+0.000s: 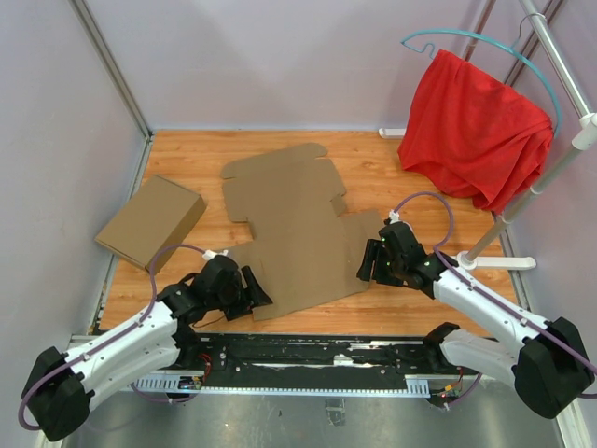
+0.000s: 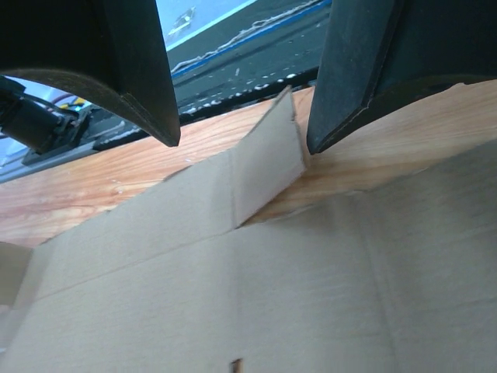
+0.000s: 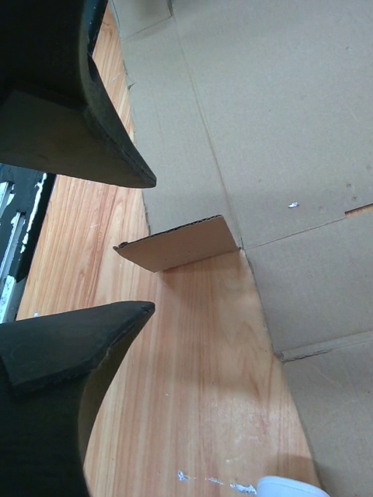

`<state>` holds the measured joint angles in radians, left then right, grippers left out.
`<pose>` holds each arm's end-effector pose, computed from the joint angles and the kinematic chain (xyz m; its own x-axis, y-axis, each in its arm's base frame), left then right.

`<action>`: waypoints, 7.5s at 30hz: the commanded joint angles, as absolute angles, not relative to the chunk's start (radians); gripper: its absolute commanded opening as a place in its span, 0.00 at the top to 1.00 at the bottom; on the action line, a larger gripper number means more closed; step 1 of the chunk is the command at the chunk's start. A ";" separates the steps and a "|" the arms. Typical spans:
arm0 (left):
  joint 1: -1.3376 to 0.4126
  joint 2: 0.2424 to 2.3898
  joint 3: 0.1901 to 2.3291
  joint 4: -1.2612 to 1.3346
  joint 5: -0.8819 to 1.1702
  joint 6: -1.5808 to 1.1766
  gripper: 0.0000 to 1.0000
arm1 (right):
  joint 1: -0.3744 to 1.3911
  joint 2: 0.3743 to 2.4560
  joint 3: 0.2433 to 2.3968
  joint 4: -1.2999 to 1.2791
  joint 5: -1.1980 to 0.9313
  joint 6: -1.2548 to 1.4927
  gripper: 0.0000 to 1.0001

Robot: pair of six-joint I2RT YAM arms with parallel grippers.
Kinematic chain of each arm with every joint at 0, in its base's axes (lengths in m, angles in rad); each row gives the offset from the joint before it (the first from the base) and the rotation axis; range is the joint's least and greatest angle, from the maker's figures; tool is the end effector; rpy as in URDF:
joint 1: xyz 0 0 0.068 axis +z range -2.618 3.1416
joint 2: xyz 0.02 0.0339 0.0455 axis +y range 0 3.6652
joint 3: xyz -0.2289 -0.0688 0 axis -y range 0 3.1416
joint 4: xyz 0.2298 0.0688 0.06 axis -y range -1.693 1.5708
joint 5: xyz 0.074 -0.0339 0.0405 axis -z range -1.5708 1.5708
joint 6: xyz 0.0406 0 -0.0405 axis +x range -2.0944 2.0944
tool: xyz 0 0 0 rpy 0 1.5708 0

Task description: Fold the paper box

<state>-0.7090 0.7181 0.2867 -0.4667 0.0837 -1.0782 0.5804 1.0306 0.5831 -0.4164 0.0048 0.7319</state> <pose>0.1138 -0.1020 0.1330 -0.8872 -0.3957 -0.2371 -0.1976 0.7903 -0.5799 0.1756 0.1149 0.1773 -0.8377 0.2498 -0.4856 0.0190 0.9020 0.4313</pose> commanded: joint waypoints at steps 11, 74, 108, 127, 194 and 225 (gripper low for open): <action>-0.785 0.889 0.439 -0.267 0.096 -1.064 0.29 | 0.575 1.051 0.565 -0.397 -0.004 0.714 0.39; -0.571 1.878 1.243 -0.159 -0.267 -0.521 0.30 | 0.734 1.151 0.349 0.040 -0.154 1.098 0.12; -0.549 1.916 1.014 -0.095 -0.185 -0.597 0.32 | 0.736 1.068 0.366 -0.140 0.046 1.258 0.11; -0.549 1.897 0.946 -0.052 -0.162 -0.613 0.33 | 0.736 1.178 0.363 0.027 0.075 1.316 0.10; -0.649 1.866 0.773 0.075 -0.077 -0.722 0.35 | 0.721 1.406 0.786 0.019 0.005 1.051 0.12; -0.650 1.814 0.694 0.087 -0.114 -0.815 0.35 | 0.733 1.003 0.464 -0.460 0.174 1.268 0.11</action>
<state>-0.6323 1.7641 0.7670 0.3721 -0.1360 -0.8181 0.7204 0.9882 0.4923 -0.4576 0.1406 1.2064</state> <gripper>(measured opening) 0.648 0.871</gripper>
